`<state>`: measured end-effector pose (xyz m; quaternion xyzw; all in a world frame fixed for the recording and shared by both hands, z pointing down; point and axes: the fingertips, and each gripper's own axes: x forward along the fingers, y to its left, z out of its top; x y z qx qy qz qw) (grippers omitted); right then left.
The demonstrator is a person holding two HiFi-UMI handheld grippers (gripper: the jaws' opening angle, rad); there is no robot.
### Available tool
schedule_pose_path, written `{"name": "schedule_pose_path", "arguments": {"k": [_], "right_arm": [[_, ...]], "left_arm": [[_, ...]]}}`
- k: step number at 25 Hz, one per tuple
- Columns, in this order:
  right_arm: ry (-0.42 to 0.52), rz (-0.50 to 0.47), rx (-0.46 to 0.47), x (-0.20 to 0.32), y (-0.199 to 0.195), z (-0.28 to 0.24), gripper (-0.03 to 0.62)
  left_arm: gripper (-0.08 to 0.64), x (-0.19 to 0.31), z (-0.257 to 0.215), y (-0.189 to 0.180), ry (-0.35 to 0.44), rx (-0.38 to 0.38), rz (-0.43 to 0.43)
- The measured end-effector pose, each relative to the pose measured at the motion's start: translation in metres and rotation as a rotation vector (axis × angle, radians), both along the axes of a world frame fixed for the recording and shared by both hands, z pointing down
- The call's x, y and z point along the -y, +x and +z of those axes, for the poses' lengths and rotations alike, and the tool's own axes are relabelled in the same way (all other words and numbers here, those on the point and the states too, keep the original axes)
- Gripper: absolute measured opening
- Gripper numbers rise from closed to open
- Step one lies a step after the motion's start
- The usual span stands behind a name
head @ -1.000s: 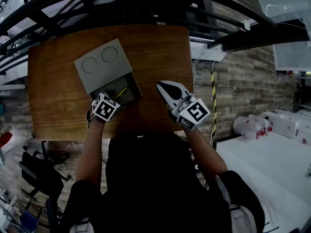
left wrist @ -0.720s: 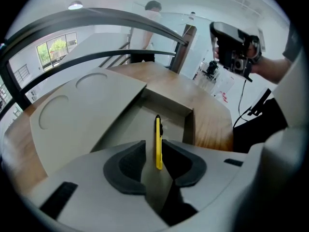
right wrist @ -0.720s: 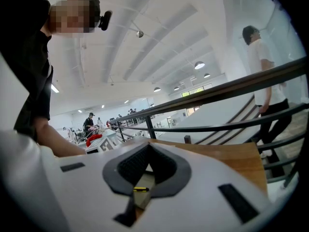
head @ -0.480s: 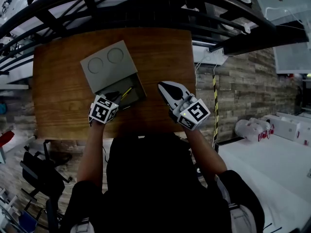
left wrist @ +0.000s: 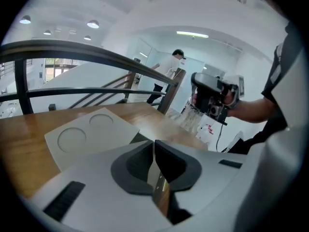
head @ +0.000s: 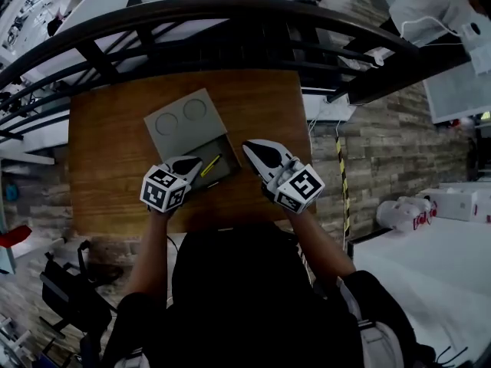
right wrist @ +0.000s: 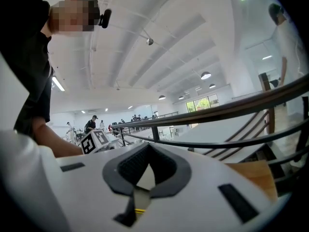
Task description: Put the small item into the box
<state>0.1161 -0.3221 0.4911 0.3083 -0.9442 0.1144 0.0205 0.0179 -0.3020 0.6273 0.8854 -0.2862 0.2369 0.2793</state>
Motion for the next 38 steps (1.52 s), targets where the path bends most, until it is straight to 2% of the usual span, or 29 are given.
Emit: {"name": "schedule_pose_path", "arguments": {"k": [7, 13, 17, 22, 30, 38], "right_arm": [[0.059, 0.013, -0.001, -0.002, -0.028, -0.027, 0.011], [0.103, 0.040, 0.007, -0.027, -0.046, -0.057, 0.011], [0.133, 0.039, 0.035, -0.045, -0.049, -0.079, 0.011], [0.126, 0.045, 0.011, -0.063, -0.046, -0.077, 0.011], [0.132, 0.038, 0.062, -0.113, -0.027, -0.081, 0.011], [0.101, 0.036, 0.110, -0.195, -0.007, -0.074, 0.011]], "left_arm": [[0.018, 0.011, -0.056, -0.011, 0.139, -0.073, 0.068], [0.015, -0.004, -0.101, -0.030, 0.233, -0.171, 0.085], [0.015, -0.009, -0.133, -0.038, 0.290, -0.292, 0.059], [0.015, -0.020, -0.159, -0.052, 0.319, -0.436, 0.017], [0.015, -0.079, -0.193, -0.061, 0.382, -0.605, -0.023], [0.015, -0.159, -0.201, -0.060, 0.383, -0.628, -0.056]]}}
